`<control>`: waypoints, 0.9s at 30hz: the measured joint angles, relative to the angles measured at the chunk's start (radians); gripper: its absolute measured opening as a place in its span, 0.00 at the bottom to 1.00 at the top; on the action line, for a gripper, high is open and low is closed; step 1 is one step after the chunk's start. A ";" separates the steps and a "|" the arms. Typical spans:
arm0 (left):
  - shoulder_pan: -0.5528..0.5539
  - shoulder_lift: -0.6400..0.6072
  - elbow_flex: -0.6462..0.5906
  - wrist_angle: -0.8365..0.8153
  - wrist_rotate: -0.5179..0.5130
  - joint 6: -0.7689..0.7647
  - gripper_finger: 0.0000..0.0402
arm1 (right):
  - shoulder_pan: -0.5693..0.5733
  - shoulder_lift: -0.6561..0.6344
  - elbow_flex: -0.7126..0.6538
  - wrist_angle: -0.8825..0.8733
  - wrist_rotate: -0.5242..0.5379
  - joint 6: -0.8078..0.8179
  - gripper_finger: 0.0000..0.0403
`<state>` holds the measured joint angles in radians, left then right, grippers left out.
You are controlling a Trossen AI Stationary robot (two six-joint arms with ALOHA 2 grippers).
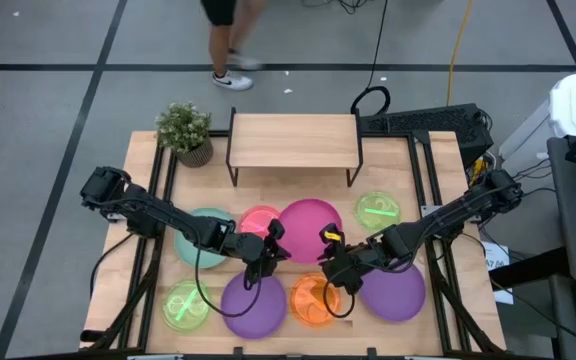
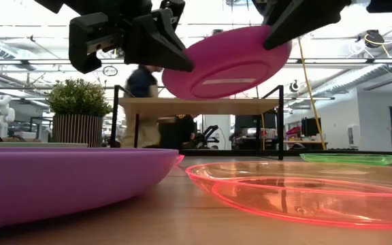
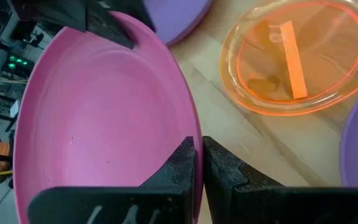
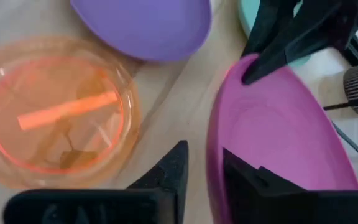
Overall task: Place and stack plates onto a shelf
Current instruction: Put the pink plate on the shelf
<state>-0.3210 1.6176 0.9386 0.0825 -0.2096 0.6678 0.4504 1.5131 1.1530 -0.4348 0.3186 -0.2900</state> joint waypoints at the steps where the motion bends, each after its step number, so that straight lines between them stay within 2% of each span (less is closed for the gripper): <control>1: 0.000 0.000 0.000 0.002 0.000 0.000 0.05 | 0.001 0.000 0.000 0.015 -0.001 0.005 0.20; 7: -0.001 0.000 0.000 -0.005 0.002 -0.003 0.05 | 0.003 -0.017 0.000 0.078 -0.002 0.026 0.31; 12: -0.001 0.000 0.000 -0.006 -0.008 -0.022 0.05 | 0.013 -0.070 0.000 0.097 0.003 0.097 0.36; 20: 0.006 0.000 0.051 -0.046 -0.054 -0.015 0.05 | 0.063 -0.181 0.000 0.101 -0.004 0.147 0.34; 27: 0.046 0.000 0.193 -0.263 -0.061 -0.038 0.04 | 0.109 -0.214 0.000 0.058 -0.003 0.149 0.31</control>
<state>-0.2754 1.6173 1.1317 -0.1808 -0.2706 0.6294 0.5593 1.2987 1.1526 -0.3763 0.3153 -0.1410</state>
